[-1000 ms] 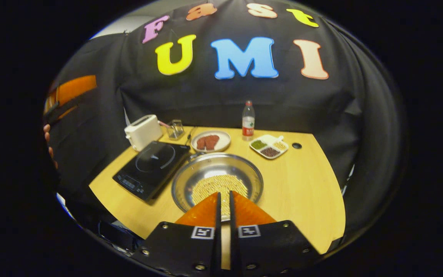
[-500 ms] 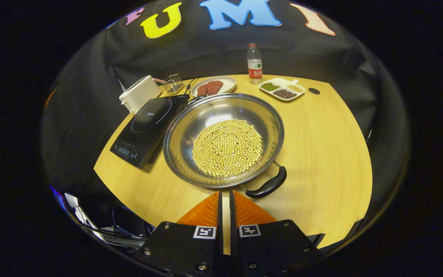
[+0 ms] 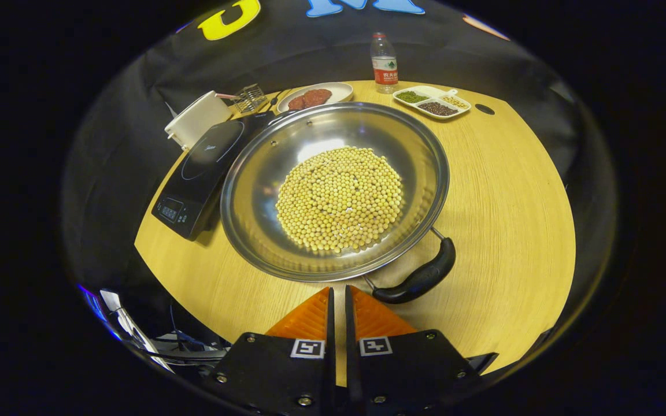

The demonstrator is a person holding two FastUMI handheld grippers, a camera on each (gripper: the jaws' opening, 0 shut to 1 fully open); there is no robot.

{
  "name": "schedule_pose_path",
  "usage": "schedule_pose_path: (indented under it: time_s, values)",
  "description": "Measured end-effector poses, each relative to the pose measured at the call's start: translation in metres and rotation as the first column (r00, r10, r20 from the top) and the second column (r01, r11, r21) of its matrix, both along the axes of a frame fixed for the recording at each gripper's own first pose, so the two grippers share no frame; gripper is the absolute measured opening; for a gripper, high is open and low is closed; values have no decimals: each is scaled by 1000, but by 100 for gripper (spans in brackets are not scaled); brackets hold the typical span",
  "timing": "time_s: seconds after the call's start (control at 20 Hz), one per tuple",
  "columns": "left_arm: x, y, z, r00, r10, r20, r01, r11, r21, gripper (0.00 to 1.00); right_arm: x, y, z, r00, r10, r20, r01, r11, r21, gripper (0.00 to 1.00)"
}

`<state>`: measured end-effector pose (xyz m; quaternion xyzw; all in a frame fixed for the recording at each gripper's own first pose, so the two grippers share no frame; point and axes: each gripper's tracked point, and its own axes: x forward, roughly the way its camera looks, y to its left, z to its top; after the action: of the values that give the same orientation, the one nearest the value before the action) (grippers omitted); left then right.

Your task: First push the handle of the pot to place it horizontally, then grasp the pot with both hands and set it on the induction cooktop.

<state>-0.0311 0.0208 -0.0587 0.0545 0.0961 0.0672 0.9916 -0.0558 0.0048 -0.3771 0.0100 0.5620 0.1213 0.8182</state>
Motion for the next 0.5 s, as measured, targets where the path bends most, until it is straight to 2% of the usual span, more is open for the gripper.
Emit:
schedule_pose_path:
  time_s: [0.15, 0.2, 0.5]
  values:
    - [3, -3, 0, 1000, 0, -1, 0, 1000, 0, 96, 8, -5, 1, 1000, -16, -1, 16, 1000, 1, 6]
    - [5, -4, 0, 1000, -1, -2, 1, 1000, 0, 96, 8, -7, 1, 1000, -17, -2, 17, 1000, -9, 0]
    - [8, -12, -2, 1000, -9, -16, 9, 1000, 6, 96, 17, -31, 1, 1000, 7, 3, -7, 996, -87, 1]
